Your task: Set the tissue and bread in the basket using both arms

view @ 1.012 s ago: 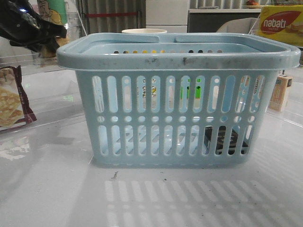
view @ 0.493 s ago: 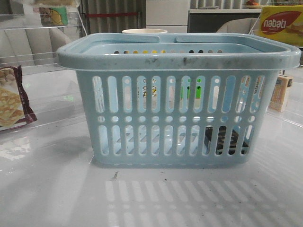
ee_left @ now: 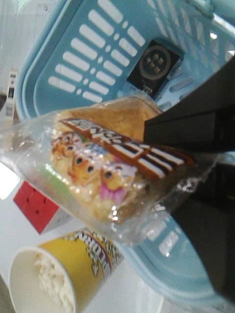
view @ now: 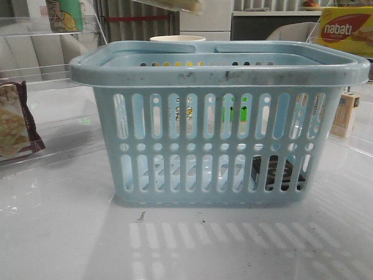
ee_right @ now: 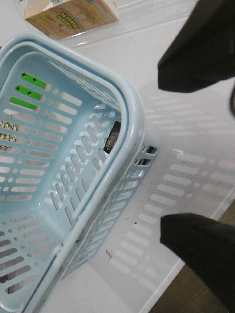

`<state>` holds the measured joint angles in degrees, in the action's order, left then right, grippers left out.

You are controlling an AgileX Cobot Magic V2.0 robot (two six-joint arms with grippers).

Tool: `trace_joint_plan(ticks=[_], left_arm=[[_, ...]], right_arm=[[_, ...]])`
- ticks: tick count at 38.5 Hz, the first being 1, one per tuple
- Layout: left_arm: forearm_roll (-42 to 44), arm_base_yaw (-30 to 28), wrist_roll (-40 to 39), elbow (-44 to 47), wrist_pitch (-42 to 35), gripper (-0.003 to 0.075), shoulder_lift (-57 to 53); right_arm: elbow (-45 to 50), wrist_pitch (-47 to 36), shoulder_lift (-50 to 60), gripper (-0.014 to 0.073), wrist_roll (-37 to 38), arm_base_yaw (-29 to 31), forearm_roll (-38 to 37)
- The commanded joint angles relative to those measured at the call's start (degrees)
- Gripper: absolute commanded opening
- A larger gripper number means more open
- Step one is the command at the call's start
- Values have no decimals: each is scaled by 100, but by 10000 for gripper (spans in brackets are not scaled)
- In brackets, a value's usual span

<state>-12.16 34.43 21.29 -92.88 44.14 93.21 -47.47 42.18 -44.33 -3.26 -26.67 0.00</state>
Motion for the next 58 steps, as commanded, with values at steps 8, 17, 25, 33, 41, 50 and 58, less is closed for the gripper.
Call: trace_joint_plan(ticks=[8, 17, 25, 33, 41, 50, 58], left_arm=[[-109, 420, 46, -164, -523, 449, 256], [-37, 354, 46, -164, -186, 441, -141], [-29, 326, -49, 66, 328, 435, -1068], [-29, 326, -69, 1172, 329, 435, -2261], [514, 326, -888, 2532, 329, 435, -3492], [1216, 326, -1925, 3693, 292, 435, -4783], [1216, 326, -2021, 4458, 269, 435, -5707]], right_arm=[[-154, -375, 37, 612, -58, 3, -74], [-154, -375, 37, 612, -58, 3, -74], [-154, -375, 37, 612, -58, 3, -74], [-154, -375, 37, 612, -58, 3, -74], [-154, -375, 37, 612, -58, 3, -74], [-154, -279, 37, 612, -58, 3, -74], [-154, -46, 26, 612, -58, 3, -82]])
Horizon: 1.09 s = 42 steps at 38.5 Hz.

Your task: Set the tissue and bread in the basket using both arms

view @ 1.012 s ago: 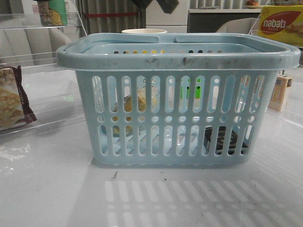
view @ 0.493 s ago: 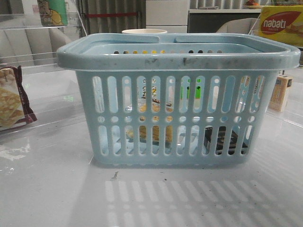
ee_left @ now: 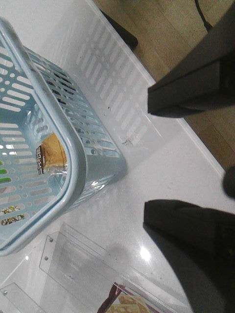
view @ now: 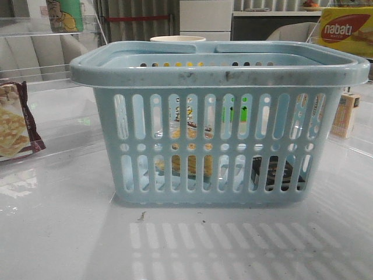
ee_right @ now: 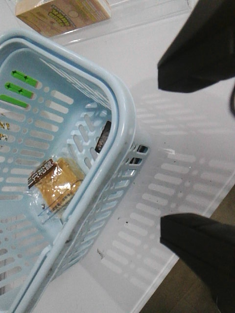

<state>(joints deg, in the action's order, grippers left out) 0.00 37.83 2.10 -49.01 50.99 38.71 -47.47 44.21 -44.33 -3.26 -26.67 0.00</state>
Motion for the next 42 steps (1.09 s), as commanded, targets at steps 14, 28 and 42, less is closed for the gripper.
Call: trace_joint_plan(ticks=[14, 28, 42], left_arm=[[0, -14, -91, 257, -436, 316, -459], [0, -14, -91, 257, -436, 92, -459], [0, -14, -91, 257, -436, 92, -459]], right_arm=[[-154, 14, 27, 509, -63, 3, -291], [-154, 27, 27, 56, -63, 3, -291], [-154, 27, 27, 56, -63, 3, -291]])
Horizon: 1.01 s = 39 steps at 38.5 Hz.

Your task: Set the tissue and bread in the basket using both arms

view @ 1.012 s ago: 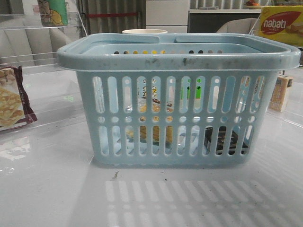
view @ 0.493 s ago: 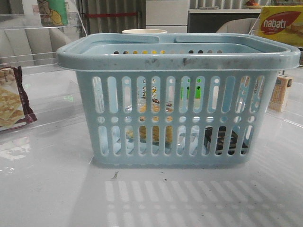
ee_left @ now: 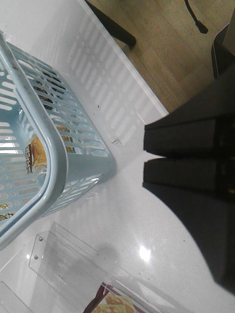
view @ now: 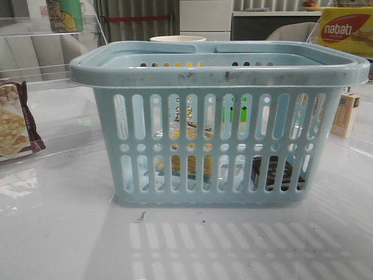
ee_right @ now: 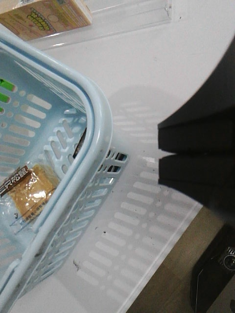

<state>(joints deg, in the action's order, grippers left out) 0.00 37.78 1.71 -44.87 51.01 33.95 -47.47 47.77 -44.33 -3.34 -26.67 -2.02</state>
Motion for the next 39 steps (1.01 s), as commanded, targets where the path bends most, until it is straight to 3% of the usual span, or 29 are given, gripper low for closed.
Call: trace_joint_plan(ticks=[1, 8, 14, 23, 31, 39], left_arm=[[0, -9, -53, -157, -438, 92, 17], [0, -195, -53, -91, -503, 92, -131], [451, -994, -53, 315, -1446, 92, -504], [404, -2349, -53, 1973, -3743, 92, -1584], [0, -3178, -53, 3282, -4461, 92, -2652], [-43, -3453, -53, 4044, -4858, 92, -3235]], right_arm=[[-154, -329, 27, 56, -55, 3, -89], [-154, -324, 27, 56, -55, 3, -89], [-154, -317, 27, 56, -55, 3, -89], [-154, -312, 27, 56, -55, 3, -89], [-154, -312, 27, 56, -55, 3, -89], [-154, -307, 27, 56, -55, 3, -89]])
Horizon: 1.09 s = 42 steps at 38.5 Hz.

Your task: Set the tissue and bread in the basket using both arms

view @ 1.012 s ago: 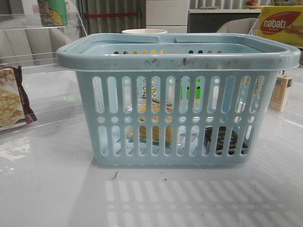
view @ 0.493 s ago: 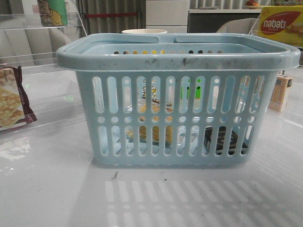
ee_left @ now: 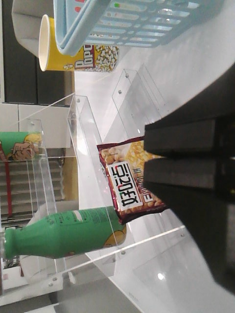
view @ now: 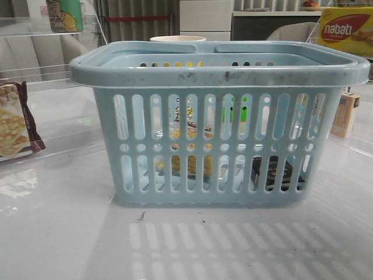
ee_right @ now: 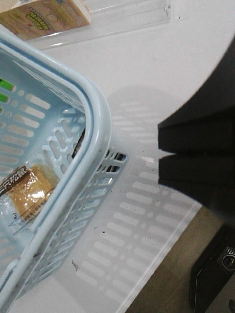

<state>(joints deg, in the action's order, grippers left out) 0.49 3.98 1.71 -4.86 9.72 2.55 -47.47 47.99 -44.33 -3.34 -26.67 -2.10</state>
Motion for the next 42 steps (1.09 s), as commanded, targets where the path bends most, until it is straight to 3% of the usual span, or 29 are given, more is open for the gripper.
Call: trace_joint_plan(ticks=[1, 9, 42], left_arm=[[-92, -84, -53, 96, -798, 92, -142], [-107, -189, -53, 534, -1487, 92, -406], [-107, -231, -53, 528, -1422, 92, -394]], right_arm=[[-154, -328, 27, 56, -55, 3, -81], [-154, -328, 27, 56, -55, 3, -81], [-154, -304, 27, 56, -55, 3, -81]])
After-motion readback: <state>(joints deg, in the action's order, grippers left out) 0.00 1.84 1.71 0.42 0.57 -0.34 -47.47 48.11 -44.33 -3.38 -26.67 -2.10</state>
